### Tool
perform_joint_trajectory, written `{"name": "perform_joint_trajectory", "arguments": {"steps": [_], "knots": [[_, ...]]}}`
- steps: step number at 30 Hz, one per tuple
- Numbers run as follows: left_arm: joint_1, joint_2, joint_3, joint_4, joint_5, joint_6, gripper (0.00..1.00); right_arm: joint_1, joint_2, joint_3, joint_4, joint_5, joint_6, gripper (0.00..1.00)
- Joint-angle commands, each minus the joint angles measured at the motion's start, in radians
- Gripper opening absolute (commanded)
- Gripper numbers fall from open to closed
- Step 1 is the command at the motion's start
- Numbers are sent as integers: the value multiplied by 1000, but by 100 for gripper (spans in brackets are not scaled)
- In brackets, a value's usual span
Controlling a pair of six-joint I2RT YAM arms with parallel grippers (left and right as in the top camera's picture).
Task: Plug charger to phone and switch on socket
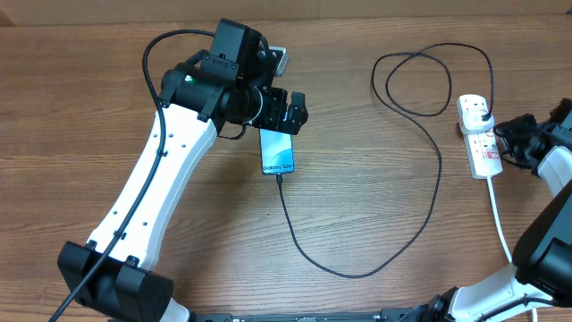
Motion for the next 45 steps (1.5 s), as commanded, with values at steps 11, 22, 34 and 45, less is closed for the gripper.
{"name": "perform_joint_trajectory", "arguments": {"steps": [11,22,34,45], "knots": [[-3,4,10,10,0,18,100,36,88,27,59,-11,-5,3],[-3,4,10,10,0,18,100,74,95,27,53,-11,-11,4],[-3,4,10,10,-3,18,100,132,95,26,-78,-11,-16,4],[-3,4,10,9,-3,18,100,186,95,25,-154,-11,-19,4]]}}
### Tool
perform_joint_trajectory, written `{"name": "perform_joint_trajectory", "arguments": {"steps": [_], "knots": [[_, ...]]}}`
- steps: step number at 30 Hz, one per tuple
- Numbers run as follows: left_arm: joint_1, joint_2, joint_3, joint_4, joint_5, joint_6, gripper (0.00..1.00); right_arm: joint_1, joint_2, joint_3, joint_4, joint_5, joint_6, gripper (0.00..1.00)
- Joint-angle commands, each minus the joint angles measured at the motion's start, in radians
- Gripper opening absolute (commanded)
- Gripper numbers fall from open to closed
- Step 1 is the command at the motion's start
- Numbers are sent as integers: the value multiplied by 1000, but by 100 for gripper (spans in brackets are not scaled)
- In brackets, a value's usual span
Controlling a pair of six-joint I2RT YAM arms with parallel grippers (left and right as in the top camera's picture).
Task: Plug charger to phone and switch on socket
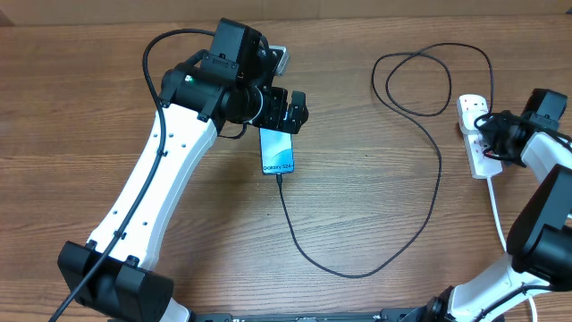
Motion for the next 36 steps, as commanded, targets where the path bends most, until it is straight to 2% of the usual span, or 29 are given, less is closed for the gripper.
{"name": "perform_joint_trajectory", "arguments": {"steps": [1,10,16,23,27,31,36], "knots": [[-3,4,10,1,-3,18,100,73,29,-32,-43,-124,-10,4],[-3,4,10,-6,-3,18,100,63,26,-25,-84,-103,-9,4],[0,2,10,-27,-43,18,100,14,-57,29,-264,67,63,4],[0,-30,10,-65,-105,10,100,-18,-332,58,-413,93,58,4],[0,-87,10,-80,-131,6,100,21,-521,58,-475,91,29,4],[0,-172,10,-117,-199,-5,100,116,-698,58,-538,82,-37,4],[0,-301,1,-187,-258,-4,100,308,-880,58,-597,9,-82,4]]}}
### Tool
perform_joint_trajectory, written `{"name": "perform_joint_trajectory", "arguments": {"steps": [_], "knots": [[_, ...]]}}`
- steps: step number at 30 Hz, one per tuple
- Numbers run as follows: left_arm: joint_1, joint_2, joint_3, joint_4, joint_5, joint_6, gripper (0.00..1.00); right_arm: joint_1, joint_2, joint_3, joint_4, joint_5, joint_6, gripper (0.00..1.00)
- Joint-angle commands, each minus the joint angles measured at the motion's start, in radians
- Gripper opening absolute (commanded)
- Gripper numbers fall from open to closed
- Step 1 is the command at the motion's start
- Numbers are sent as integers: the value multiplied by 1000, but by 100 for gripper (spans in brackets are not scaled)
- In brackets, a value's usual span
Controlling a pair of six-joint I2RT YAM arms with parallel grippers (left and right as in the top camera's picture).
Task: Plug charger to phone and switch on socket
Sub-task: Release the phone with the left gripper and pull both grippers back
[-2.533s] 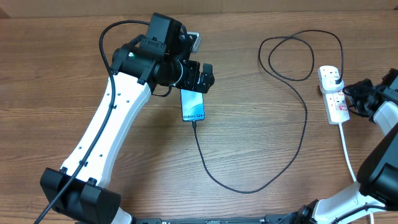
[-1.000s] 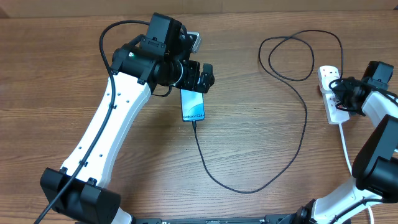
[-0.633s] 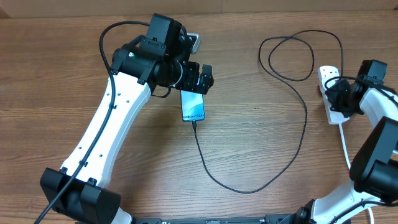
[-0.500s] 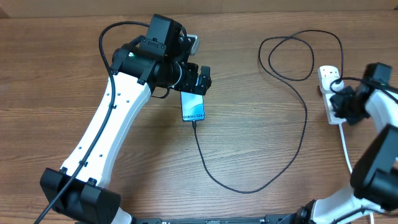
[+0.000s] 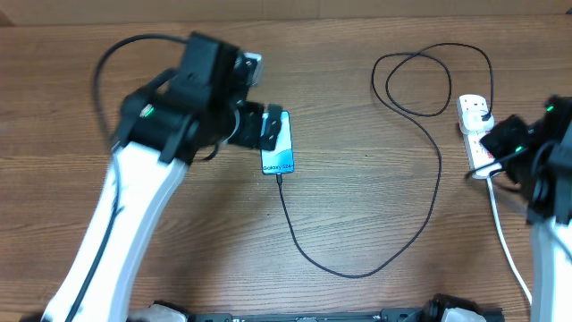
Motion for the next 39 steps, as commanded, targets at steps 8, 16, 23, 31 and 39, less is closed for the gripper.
{"name": "perform_joint_trajectory", "arguments": {"steps": [8,16,23,31,39], "knots": [[0,-304,-166,-36,-69,-3,100,403,-219,16,-84,-72,-123,9],[0,-525,-364,5,-69,-3,100,500,-240,16,-190,-73,-144,100],[0,-585,-386,3,-98,-7,100,500,-240,16,-203,-73,-144,100],[0,-556,-386,-19,-98,-7,100,500,-239,16,-203,-73,-144,100],[0,-518,-386,-18,-98,-7,100,500,-239,16,-203,-73,-144,100]]}}
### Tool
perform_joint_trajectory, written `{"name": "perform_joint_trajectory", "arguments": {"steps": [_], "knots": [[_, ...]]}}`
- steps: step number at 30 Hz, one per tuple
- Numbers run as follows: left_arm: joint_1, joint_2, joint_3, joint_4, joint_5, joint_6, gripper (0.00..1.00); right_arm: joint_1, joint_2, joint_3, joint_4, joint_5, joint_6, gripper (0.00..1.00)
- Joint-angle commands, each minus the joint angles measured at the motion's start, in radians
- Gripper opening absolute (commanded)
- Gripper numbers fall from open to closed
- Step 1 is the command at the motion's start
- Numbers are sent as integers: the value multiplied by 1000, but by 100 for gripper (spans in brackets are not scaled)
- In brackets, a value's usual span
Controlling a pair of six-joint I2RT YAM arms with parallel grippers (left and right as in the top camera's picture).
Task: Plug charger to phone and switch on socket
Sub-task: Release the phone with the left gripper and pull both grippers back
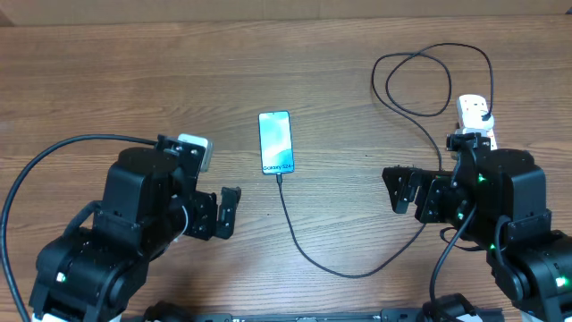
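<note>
A phone (276, 142) with a lit blue screen lies face up at the table's middle, and a black cable (304, 241) is plugged into its lower end. The cable loops right and back to a white socket strip (475, 115) at the far right, where a white plug sits; my right arm hides most of the strip. My left gripper (231, 212) hangs open, low and left of the phone. Right of the cable my right gripper (402, 190) is also open, with nothing held.
A white lead from the socket strip runs toward the front right and is hidden under my right arm. The cable's coils (429, 76) lie at the back right. Bare wooden table (357, 161) separates the two grippers.
Both arms have drawn back toward the front edge. The left gripper left the phone's top end and the right gripper left the socket strip. The phone is now fully uncovered.
At first the left gripper sat at the phone's top end, with the cable plugged in, while the right gripper was just right of the socket strip. Then the right gripper was on the strip. Later both arms had shifted, and now both stand withdrawn and open.
</note>
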Motion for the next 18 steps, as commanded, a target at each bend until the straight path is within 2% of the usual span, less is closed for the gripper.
{"name": "perform_joint_trajectory", "arguments": {"steps": [1,11,14,18], "knots": [[0,16,-6,1,-13,-7,100,5,-5,16,2,1,-5,100],[-7,92,-8,-1,-15,-5,100,5,-5,16,2,1,-5,100],[8,80,-11,-10,-64,4,100,5,-5,16,2,1,-5,100],[60,7,-11,19,-58,0,100,5,-5,16,2,1,-5,100]]}}
